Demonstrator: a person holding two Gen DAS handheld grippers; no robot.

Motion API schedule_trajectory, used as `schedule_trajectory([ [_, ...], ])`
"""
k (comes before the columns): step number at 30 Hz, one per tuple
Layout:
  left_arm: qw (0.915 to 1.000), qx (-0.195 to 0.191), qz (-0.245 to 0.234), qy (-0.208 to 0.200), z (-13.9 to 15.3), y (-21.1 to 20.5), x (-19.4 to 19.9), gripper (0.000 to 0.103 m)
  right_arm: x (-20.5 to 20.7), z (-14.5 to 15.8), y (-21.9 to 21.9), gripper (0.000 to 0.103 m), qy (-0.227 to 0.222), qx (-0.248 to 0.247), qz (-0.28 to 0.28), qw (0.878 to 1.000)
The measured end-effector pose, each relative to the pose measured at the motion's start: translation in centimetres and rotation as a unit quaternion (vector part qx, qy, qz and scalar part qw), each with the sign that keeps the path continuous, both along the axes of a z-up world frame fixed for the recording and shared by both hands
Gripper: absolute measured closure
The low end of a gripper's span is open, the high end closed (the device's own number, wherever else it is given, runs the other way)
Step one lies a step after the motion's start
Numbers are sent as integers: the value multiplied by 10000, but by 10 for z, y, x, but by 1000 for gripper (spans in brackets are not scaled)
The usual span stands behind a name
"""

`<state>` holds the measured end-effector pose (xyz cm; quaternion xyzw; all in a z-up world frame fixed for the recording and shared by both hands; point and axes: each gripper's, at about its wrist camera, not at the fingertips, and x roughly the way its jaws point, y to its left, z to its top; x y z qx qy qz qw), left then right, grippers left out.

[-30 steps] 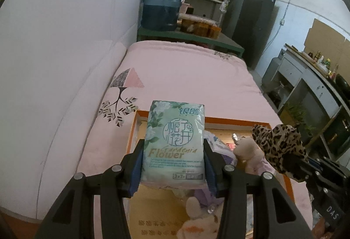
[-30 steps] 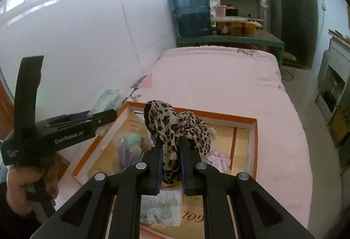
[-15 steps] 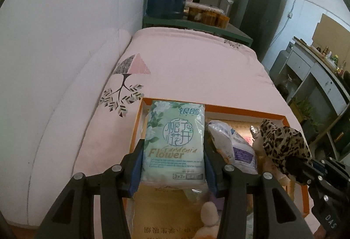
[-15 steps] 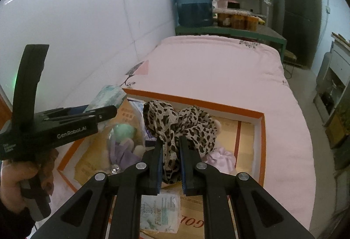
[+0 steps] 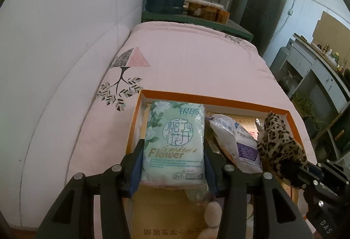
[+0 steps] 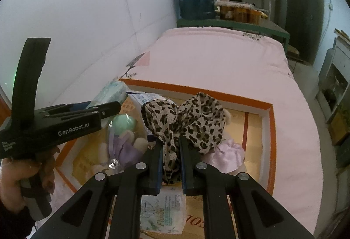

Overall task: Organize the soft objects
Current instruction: 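Carry the tissue pack with the left tool while the right carries the leopard cloth over the lid, then open the left tool on the tissue pack while the right releases the leopard cloth in the lid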

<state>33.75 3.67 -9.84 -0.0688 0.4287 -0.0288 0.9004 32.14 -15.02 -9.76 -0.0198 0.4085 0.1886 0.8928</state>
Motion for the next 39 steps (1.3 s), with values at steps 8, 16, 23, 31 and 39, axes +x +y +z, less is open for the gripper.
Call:
schedule_trajectory([
  [8,9998,-213,-29,44,-5,5,0,54,4,-8,-1,90,138,63,-4,9999],
  [16,9996,-270,-81,49,-5,6,1,53,5,-9,-1,88,175,68,13,9998],
  [23,9997,-227,-90,-17,-4,4,-2,46,6,-10,-7,79,215,175,-110,9996],
  [31,9995,-280,-82,-119,0,3,-7,38,4,-10,-8,53,218,140,-132,9996],
  [39,9994,-266,-63,-214,4,5,-13,38,-1,-8,-12,52,197,155,-181,9995],
])
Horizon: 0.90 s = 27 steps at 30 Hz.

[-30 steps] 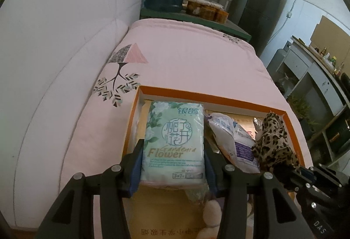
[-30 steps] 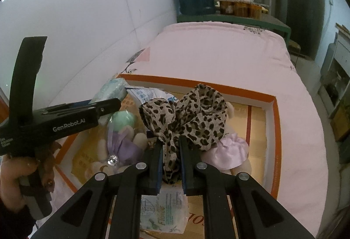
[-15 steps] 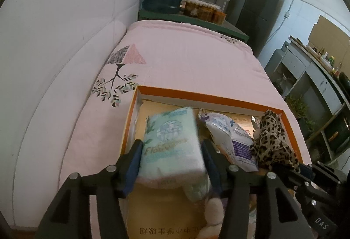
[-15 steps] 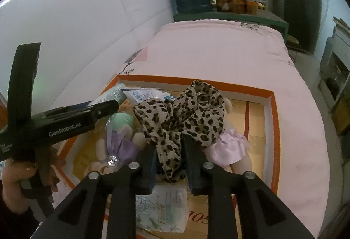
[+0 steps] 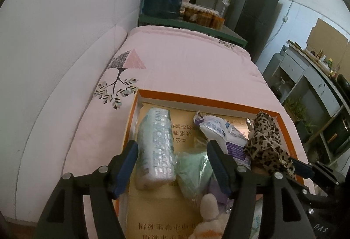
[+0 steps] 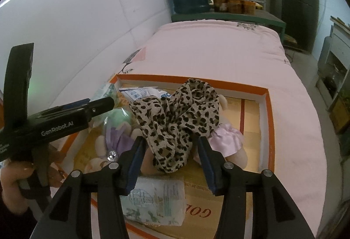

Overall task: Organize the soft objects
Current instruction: 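Open the left tool on the tissue pack while the right releases the leopard cloth in the lid, then move both open tools back over the green ring and yellow wipes pack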

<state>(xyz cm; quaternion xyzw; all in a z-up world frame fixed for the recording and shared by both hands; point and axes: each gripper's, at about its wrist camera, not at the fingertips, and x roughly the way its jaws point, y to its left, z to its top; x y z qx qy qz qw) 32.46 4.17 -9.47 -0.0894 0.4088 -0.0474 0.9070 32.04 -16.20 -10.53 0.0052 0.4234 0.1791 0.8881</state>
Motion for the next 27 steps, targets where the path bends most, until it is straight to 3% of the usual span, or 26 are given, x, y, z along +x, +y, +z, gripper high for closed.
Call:
schedule_trajectory([
  [27,9984,-84,-156,-538,44,-16,-60,38,-45,31,-9,52,-244,91,-60,9996],
])
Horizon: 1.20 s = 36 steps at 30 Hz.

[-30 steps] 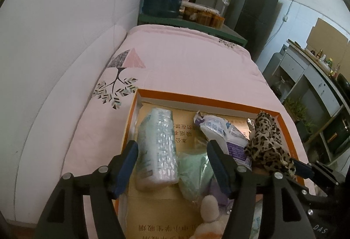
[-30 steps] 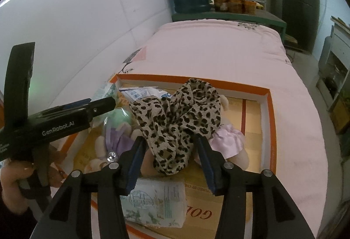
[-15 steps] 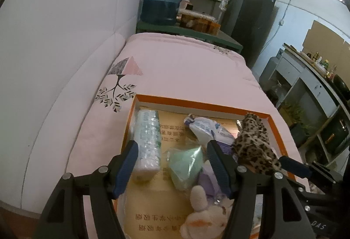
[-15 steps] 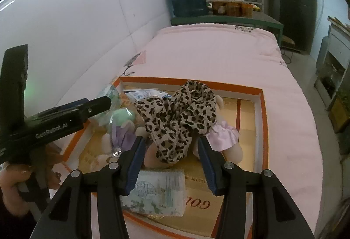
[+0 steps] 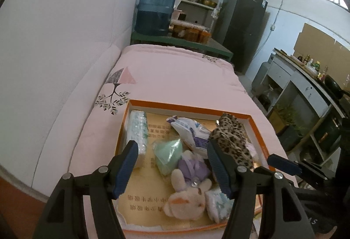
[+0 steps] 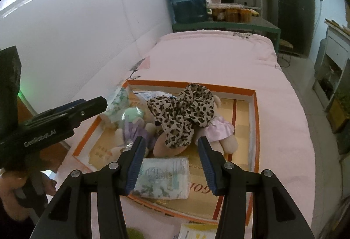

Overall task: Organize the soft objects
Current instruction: 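Move both open tools back over the green ring and yellow wipes pack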

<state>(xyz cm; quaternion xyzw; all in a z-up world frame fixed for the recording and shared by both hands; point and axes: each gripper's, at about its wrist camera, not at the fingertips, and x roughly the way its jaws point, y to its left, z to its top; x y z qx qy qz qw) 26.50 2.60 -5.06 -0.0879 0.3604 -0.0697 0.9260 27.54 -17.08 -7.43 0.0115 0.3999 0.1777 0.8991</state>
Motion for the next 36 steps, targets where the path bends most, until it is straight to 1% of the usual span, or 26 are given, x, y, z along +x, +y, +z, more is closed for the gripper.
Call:
schedule_trajectory([
  [10,9998,-69,-75,-192,15,-4,-33,38,-24,10,-2,52,-70,58,-1,10000],
  [14,9995,-48,-115,-288,21,-7,-47,38,-34,15,-3,46,-106,64,-6,9999],
  [18,9993,-80,-173,-328,24,-9,-61,38,-47,18,-4,46,-128,97,-2,9999],
  [23,9987,-7,-209,-459,30,-14,-79,38,-62,22,-6,45,-147,134,3,9998],
  [31,9981,29,-260,-551,34,-19,-105,38,-90,27,-10,44,-172,151,0,9997],
  [34,9980,30,-261,-580,35,-18,-114,38,-99,28,-13,40,-163,133,-35,9998],
  [36,9979,21,-262,-599,35,-18,-120,38,-105,28,-16,36,-141,111,-78,9998],
])
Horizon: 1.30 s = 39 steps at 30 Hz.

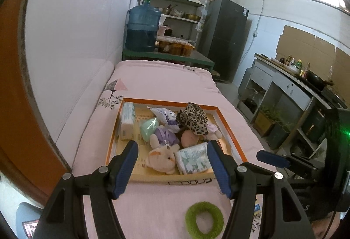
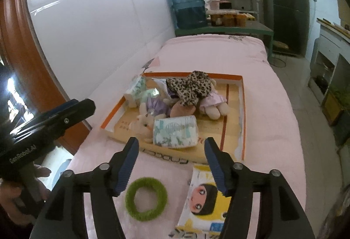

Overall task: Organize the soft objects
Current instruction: 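Move both open tools back over the green ring and yellow wipes pack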

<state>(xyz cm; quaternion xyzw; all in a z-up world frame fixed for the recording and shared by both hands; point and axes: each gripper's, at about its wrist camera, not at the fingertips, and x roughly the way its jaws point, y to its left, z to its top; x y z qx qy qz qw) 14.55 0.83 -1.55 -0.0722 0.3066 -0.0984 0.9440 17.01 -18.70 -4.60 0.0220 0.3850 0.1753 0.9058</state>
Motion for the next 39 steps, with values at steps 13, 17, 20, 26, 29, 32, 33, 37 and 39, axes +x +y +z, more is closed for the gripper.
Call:
schedule_trajectory([
  [13,10000,-55,62,31,-10,6,-37,38,-30,-5,-31,31,208,165,-386,9989],
  [17,10000,-37,71,56,-14,6,-47,38,-38,-10,-34,31,281,125,-444,9985],
  [20,9999,-37,59,103,-19,7,-53,38,-43,-14,-36,30,337,139,-475,9982],
  [26,9997,-83,35,210,-30,8,-61,38,-48,-22,-40,29,437,144,-541,9975],
  [29,9997,-88,38,246,-35,8,-63,38,-49,-25,-41,29,473,142,-579,9971],
  [32,9994,-109,25,313,-41,9,-64,38,-50,-30,-41,29,532,144,-599,9967],
  [33,9994,-109,19,331,-43,9,-65,38,-50,-32,-41,29,553,141,-605,9965],
  [37,9991,-104,-1,418,-50,7,-64,38,-48,-40,-41,29,639,133,-622,9959],
  [39,9990,-105,-3,443,-53,6,-64,38,-48,-43,-41,29,675,127,-636,9956],
])
